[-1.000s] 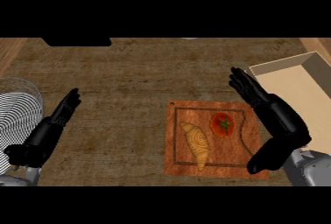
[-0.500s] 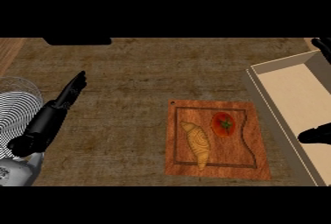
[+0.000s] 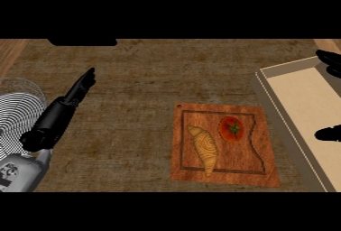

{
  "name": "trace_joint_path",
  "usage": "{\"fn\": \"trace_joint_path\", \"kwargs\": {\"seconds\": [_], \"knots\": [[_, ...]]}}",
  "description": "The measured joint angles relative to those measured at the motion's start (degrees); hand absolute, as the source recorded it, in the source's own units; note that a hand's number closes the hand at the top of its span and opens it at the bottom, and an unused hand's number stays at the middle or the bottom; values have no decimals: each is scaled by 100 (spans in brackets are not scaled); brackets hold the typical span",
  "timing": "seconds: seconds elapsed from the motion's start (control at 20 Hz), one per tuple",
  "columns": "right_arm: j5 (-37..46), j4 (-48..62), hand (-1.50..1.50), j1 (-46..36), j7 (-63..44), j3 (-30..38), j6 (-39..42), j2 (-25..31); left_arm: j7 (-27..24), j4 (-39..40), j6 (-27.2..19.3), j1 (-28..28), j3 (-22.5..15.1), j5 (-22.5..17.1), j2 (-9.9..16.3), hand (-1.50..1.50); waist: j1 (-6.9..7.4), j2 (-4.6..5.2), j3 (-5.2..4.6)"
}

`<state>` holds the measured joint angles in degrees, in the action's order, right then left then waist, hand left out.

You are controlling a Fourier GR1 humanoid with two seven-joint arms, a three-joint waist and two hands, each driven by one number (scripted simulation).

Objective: Pick the tomato from the cutting board and place it in the cardboard box

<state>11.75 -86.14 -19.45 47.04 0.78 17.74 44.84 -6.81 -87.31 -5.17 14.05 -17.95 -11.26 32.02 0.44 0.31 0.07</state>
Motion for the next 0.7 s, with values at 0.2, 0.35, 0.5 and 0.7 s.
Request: {"fn": "trace_joint_path", "kwargs": {"seconds": [0.2, 0.35, 0.5, 0.7], "knots": [[892, -496, -150, 194, -82, -453, -180, 283, 74, 47, 98, 72, 95, -26, 9, 0, -51, -27, -7], [1419, -1085, -150, 348, -464, -785, -152, 374, 63, 219, 92, 177, 139, 61, -71, 0, -97, -38, -11], [1912, -1609, -150, 546, -893, -933, -170, 436, 29, 145, 96, 28, 164, 101, -143, 0, -92, -48, -12], [2487, -2482, -150, 926, -1672, -1199, -39, 365, -64, 283, 160, 60, 231, 221, -233, 0, -116, -50, -13]]}}
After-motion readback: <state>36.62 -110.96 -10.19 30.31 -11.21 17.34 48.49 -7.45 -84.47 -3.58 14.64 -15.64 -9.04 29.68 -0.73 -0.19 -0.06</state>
